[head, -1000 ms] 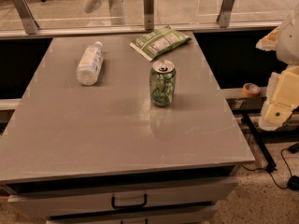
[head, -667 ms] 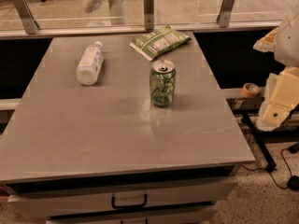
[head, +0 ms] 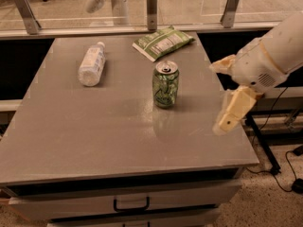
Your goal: Pick green can
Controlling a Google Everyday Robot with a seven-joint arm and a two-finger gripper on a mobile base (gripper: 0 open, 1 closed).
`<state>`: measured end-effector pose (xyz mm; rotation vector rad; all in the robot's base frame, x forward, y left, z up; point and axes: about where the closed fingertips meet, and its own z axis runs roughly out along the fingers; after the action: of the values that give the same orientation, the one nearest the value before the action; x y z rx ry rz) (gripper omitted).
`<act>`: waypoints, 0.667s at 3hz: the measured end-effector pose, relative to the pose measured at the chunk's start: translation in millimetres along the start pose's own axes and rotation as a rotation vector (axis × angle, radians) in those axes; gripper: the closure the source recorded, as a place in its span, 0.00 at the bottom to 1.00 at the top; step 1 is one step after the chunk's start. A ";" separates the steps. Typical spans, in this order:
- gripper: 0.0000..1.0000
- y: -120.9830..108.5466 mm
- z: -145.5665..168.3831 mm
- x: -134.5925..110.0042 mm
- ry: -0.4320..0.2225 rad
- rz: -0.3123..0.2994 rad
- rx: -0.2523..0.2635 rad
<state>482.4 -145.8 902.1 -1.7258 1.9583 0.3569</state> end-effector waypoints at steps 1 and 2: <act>0.00 -15.8 51.2 -11.2 -0.188 0.018 -0.047; 0.00 -43.2 76.5 -18.4 -0.305 0.052 -0.051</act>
Offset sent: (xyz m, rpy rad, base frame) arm 0.1013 0.0584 -0.0605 0.4632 0.0141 -0.0017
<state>540.8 -98.4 853.2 -1.5482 1.7868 0.6528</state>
